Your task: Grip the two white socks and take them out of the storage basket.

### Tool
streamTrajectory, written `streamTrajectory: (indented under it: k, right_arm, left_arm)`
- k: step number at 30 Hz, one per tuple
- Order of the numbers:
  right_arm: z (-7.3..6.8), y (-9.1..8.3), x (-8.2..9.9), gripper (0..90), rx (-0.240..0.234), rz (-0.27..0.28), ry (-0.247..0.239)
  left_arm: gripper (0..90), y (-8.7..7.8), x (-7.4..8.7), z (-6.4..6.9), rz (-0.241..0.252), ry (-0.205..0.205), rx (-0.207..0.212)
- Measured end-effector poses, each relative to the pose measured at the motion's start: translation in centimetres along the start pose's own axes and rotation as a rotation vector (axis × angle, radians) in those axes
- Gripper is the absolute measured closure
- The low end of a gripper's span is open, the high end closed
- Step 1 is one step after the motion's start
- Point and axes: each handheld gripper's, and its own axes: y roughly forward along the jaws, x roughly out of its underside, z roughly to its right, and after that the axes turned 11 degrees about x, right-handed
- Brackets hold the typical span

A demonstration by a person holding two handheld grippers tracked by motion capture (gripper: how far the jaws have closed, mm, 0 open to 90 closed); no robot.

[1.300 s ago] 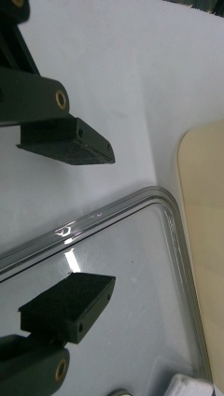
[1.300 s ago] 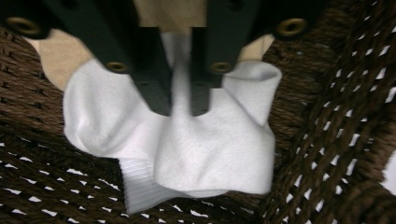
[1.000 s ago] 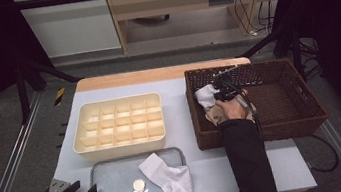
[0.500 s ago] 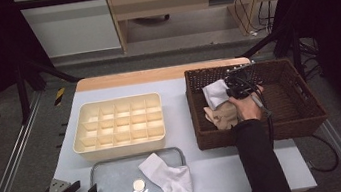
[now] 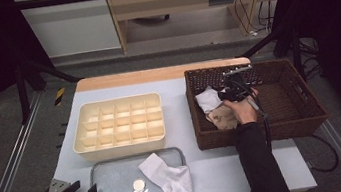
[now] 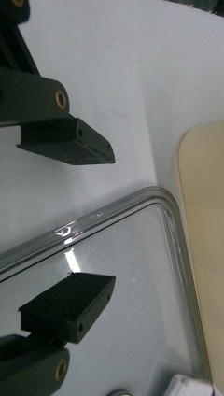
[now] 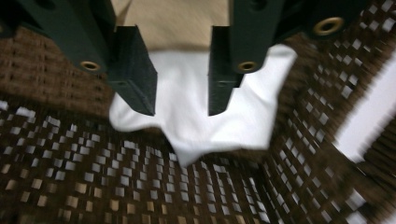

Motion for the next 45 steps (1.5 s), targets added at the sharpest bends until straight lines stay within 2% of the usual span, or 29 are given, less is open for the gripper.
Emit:
streamTrajectory:
  k: [2, 5, 6, 7, 8, 11, 14, 16, 19, 22, 27, 28, 30, 31, 32, 34, 36, 39, 43, 44, 45]
  right_arm:
    - [-0.4, -0.4, -0.4, 57.0, -0.003, 0.036, 0.009]
    - [-0.8, -0.5, -0.9, 52.0, -0.009, 0.041, 0.007]
    - [-1.3, -0.4, -1.5, 48.7, 0.000, 0.057, -0.013]
    - [-1.3, -0.4, -1.5, 48.7, 0.000, 0.057, -0.013]
    - [-1.9, -0.3, -1.9, 45.3, -0.002, 0.063, -0.021]
    - [-2.5, 0.2, -2.2, 42.7, -0.002, 0.066, -0.030]
    - [-2.9, 1.2, -2.0, 38.3, -0.014, 0.059, -0.019]
    - [-3.0, 2.4, -1.4, 34.5, -0.010, 0.014, -0.019]
    - [-2.9, 3.0, -1.0, 32.4, 0.000, 0.005, -0.017]
    - [-2.5, 3.8, -0.5, 31.4, -0.002, -0.034, -0.009]
    - [-2.8, 4.4, -0.3, 39.0, 0.001, -0.080, -0.046]
    - [-2.8, 4.7, -0.1, 47.1, 0.000, -0.109, -0.054]
    - [-2.7, 4.7, -0.1, 57.5, 0.003, -0.119, -0.058]
    - [-2.7, 4.7, -0.1, 57.5, 0.003, -0.119, -0.058]
    - [-2.6, 4.5, -0.2, 69.2, 0.007, -0.127, -0.051]
    - [-2.4, 4.4, -0.2, 80.2, 0.016, -0.143, -0.045]
    - [-2.2, 4.1, -0.3, 86.6, 0.023, -0.150, -0.035]
    - [-2.1, 3.8, -0.4, 87.6, 0.021, -0.144, -0.029]
    - [-1.9, 2.9, -0.7, 87.9, 0.021, -0.101, -0.010]
    - [-1.7, 2.2, -0.9, 87.9, 0.016, -0.061, 0.000]
    - [-1.6, 1.8, -1.0, 87.9, 0.011, -0.049, 0.003]
  left_arm:
    - [34.2, 0.0, 0.0, 0.0, 0.001, 0.001, 0.000]
    - [34.2, 0.0, 0.0, 0.0, 0.001, 0.001, 0.000]
    - [34.2, 0.0, 0.0, 0.0, 0.001, 0.001, 0.000]
    - [34.2, 0.0, 0.0, 0.0, 0.001, 0.001, 0.000]
    - [34.2, 0.0, 0.0, 0.0, 0.001, 0.001, 0.001]
    - [34.2, 0.0, 0.0, 0.0, 0.002, 0.001, 0.002]
    - [34.2, 0.0, 0.0, 0.0, 0.002, 0.002, 0.003]
    - [34.2, 0.0, 0.0, 0.0, 0.001, 0.001, 0.002]
    - [34.2, 0.0, 0.0, 0.0, 0.000, 0.001, 0.002]
    - [34.2, 0.0, 0.0, 0.0, -0.001, 0.001, 0.001]
    - [34.2, 0.0, 0.0, 0.0, 0.000, 0.001, 0.002]
    - [34.2, 0.0, 0.0, 0.0, 0.001, 0.001, 0.002]
    - [34.2, 0.0, 0.0, 0.0, -0.001, 0.002, 0.003]
    - [34.3, 0.0, 0.0, 0.0, -0.001, 0.002, 0.003]
    - [34.3, 0.0, 0.0, 0.0, 0.000, 0.000, 0.004]
    - [34.3, 0.0, 0.0, 0.0, 0.001, 0.002, 0.003]
    - [34.4, 0.0, 0.0, 0.0, 0.000, 0.002, 0.003]
    - [34.4, 0.0, 0.0, 0.0, 0.001, 0.001, 0.003]
    - [34.4, 0.0, 0.0, 0.0, 0.001, 0.000, 0.003]
    - [34.4, 0.0, 0.0, 0.0, 0.001, -0.001, 0.003]
    - [34.4, 0.0, 0.0, 0.0, 0.001, -0.001, 0.003]
